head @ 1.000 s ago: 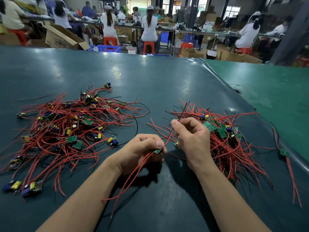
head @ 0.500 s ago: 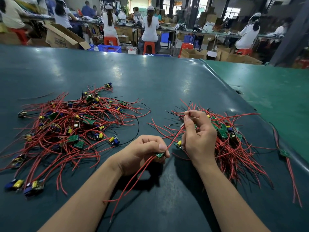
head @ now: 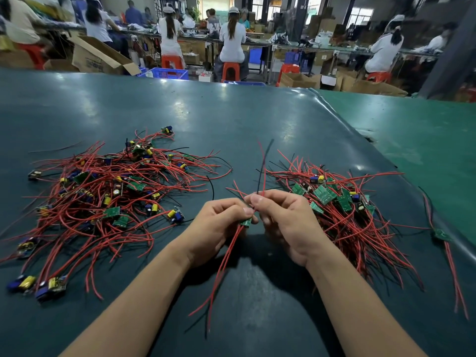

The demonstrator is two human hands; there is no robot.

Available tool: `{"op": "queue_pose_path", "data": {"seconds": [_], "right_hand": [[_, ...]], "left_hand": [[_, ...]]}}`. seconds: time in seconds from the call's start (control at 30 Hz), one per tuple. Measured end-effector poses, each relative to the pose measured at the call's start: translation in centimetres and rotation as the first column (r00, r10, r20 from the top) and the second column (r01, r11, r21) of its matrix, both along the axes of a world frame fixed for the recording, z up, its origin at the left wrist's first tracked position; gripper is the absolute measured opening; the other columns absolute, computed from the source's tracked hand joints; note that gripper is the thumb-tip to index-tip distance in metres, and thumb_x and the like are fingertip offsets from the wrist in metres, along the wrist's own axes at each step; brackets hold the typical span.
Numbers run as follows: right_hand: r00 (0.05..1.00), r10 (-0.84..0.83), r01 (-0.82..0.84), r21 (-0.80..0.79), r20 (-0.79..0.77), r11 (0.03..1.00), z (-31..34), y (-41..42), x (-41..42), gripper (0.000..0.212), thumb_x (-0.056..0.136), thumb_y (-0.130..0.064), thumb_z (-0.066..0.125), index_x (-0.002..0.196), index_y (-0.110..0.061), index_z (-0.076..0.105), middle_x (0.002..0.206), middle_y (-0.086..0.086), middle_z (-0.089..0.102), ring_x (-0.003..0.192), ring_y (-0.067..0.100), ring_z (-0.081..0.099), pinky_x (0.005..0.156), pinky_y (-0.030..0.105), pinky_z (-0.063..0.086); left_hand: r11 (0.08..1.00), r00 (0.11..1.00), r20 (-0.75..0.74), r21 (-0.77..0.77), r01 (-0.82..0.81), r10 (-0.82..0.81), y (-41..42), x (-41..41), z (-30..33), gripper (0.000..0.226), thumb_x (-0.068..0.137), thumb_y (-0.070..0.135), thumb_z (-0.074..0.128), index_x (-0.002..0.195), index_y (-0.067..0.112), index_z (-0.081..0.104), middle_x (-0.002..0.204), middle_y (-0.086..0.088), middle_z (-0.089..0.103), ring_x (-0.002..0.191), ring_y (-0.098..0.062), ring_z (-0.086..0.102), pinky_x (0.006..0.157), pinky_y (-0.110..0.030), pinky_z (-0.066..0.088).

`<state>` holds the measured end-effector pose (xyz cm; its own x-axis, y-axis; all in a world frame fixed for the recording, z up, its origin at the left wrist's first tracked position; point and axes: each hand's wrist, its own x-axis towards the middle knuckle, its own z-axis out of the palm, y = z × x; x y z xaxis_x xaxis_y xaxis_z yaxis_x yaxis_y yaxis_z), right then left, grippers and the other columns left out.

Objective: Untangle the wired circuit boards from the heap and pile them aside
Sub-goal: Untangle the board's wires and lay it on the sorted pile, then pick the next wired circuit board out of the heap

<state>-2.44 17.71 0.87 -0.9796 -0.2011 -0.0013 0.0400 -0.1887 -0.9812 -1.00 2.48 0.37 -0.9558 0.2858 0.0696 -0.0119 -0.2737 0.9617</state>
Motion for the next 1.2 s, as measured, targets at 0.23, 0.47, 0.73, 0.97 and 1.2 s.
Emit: {"op": "queue_pose_path", "data": {"seconds": [0.23, 0.47, 0.73, 0.97, 1.2], "right_hand": [[0.975, -0.216, 0.209, -0.124, -0.051, 0.970, 0.3, 0.3, -0.4, 0.019, 0.091, -0.017, 0.066, 0.075, -0.010, 0.074, 0.051, 0.000, 0.053, 0.030, 0.006, 0.028, 0.035, 0.012, 0.021], [0.870, -0.487, 0.447, -0.291, -0.078, 0.846, 0.9, 0.9, -1.0, 0.021, 0.097, -0.012, 0.060, 0.079, -0.006, 0.069, 0.052, 0.001, 0.054, 0.030, 0.007, 0.033, 0.033, 0.014, 0.025], [0.999, -0.041, 0.044, 0.178, -0.019, 0.983, 0.9, -0.1, 0.6, 0.051, 0.083, -0.061, 0.054, 0.060, -0.017, 0.065, 0.043, -0.007, 0.043, 0.034, 0.007, 0.033, 0.035, 0.012, 0.024], [0.960, 0.271, -0.279, 0.266, 0.066, 0.923, 1.2, 0.9, 1.3, 0.022, 0.088, -0.033, 0.067, 0.072, -0.019, 0.066, 0.048, -0.003, 0.046, 0.035, 0.007, 0.032, 0.034, 0.013, 0.021], [0.973, 0.233, -0.215, 0.386, 0.001, 0.897, 1.0, 0.7, 1.5, 0.029, 0.090, -0.025, 0.070, 0.063, -0.017, 0.065, 0.046, -0.003, 0.051, 0.033, 0.007, 0.038, 0.034, 0.014, 0.027]], "left_hand": [[0.998, 0.998, 0.017, -0.032, 0.055, -0.055, -0.5, 0.3, -0.1, 0.011, 0.061, 0.024, 0.071, 0.056, 0.014, 0.069, 0.069, -0.013, 0.052, 0.057, -0.017, 0.041, 0.058, -0.029, 0.029], [0.981, 0.981, -0.015, -0.027, 0.193, -0.194, -0.9, 0.2, -0.2, 0.009, 0.057, 0.023, 0.067, 0.052, 0.017, 0.064, 0.057, -0.001, 0.059, 0.055, -0.008, 0.054, 0.057, -0.017, 0.040], [0.989, 0.995, 0.029, 0.108, -0.101, 0.099, -0.1, -0.4, -0.5, 0.010, 0.075, 0.010, 0.069, 0.081, 0.002, 0.070, 0.061, 0.001, 0.064, 0.053, -0.009, 0.045, 0.061, -0.028, 0.033], [0.996, 0.998, 0.020, 0.074, -0.055, 0.053, -0.5, -0.3, -0.7, 0.017, 0.080, 0.019, 0.073, 0.092, 0.010, 0.078, 0.086, -0.018, 0.066, 0.081, -0.029, 0.052, 0.069, -0.033, 0.040], [0.990, 0.991, -0.052, 0.083, -0.118, 0.123, -0.9, -0.2, -0.3, 0.023, 0.086, 0.031, 0.066, 0.096, 0.015, 0.078, 0.062, 0.003, 0.053, 0.054, -0.010, 0.043, 0.060, -0.028, 0.034]]}}
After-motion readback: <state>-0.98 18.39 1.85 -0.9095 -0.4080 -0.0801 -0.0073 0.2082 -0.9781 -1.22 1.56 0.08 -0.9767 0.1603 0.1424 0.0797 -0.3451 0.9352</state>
